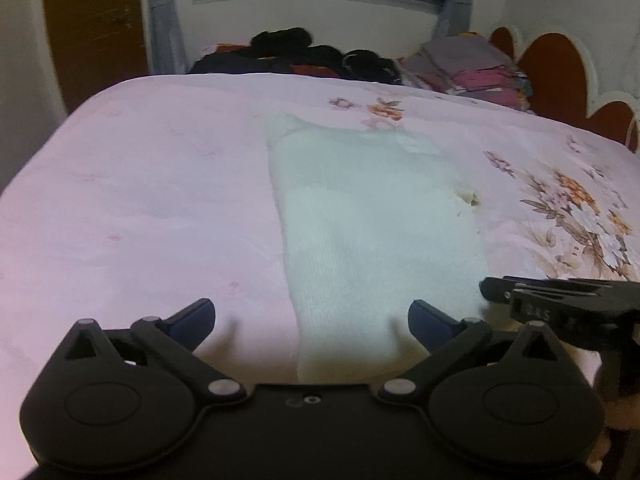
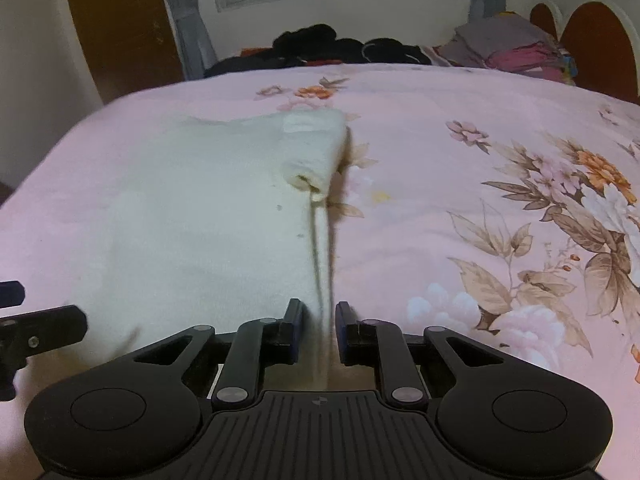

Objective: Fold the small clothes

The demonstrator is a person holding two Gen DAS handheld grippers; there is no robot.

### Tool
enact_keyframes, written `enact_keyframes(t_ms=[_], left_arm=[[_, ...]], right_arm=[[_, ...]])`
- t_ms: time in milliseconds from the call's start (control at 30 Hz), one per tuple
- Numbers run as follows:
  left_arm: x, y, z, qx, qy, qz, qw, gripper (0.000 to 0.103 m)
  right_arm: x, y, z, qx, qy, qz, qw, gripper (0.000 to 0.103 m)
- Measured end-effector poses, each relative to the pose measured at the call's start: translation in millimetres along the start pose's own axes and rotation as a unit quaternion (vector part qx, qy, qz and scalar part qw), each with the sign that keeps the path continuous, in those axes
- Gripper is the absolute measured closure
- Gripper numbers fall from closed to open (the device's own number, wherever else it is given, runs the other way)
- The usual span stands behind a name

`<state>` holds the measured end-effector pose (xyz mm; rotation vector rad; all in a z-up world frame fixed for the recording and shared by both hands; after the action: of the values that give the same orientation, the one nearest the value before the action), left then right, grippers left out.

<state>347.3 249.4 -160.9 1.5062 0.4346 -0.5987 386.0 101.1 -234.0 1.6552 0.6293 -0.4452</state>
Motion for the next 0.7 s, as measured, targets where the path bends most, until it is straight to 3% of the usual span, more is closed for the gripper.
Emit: enact_keyframes(t_ms=[67, 100, 133, 167, 400, 467, 533, 700], left_arm=[[-7.7, -0.8, -0.1, -0.004, 0.015, -0.008, 0.9998, 0.000], [-12.2, -1.8, 0.3, -0.005, 0.022, -0.012, 0.9997, 0.000], [-17.8, -2.5, 0.9, -0.004, 0.027, -0.013, 0.9995, 0.000], [-26.2, -3.4, 2.9, -0.003, 0.030, -0.009, 0.9995, 0.000], [-99.4, -6.7, 27.3, 0.012, 0.031, 0.033, 0.9989, 0.000], [-124.4, -9.3, 37.2, 0.008, 0.032, 0.044, 0.9985, 0.000], [-149.6, -13.1, 44.6, -0.005, 0.044, 0.056, 0.9974, 0.000], [-203.0, -20.3, 67.0, 0.011, 0.063, 0.083, 0.9945, 0.000]], right_arm=[[-13.4, 1.1, -5.6, 0.000, 0.014, 0.005, 1.000, 0.081], [-23.3, 1.9, -7.3, 0.001, 0.020, 0.012, 1.000, 0.061], [-33.4, 2.6, -8.1, 0.003, 0.023, 0.020, 1.000, 0.034], [-46.6, 4.2, -8.0, 0.004, 0.026, 0.034, 0.999, 0.026], [-138.9, 5.2, -6.3, -0.008, 0.050, 0.077, 0.996, 0.025], [-164.9, 4.3, -3.0, -0.007, 0.050, 0.087, 0.995, 0.018], [-194.0, 4.0, 0.1, -0.003, 0.055, 0.099, 0.994, 0.001], [-263.6, 2.8, 1.8, -0.027, 0.043, 0.135, 0.990, 0.000]])
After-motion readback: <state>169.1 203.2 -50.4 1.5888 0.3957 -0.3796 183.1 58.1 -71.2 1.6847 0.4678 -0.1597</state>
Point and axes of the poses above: each gripper's, at about its wrist camera, not at the fingertips, and x roughly the way its jaws point, z to its right, y to its top, the point moved 9 cm from there along x, roughly the way its jaws point, and after that the axes turned 12 degrees about z, right-handed, at the moved point
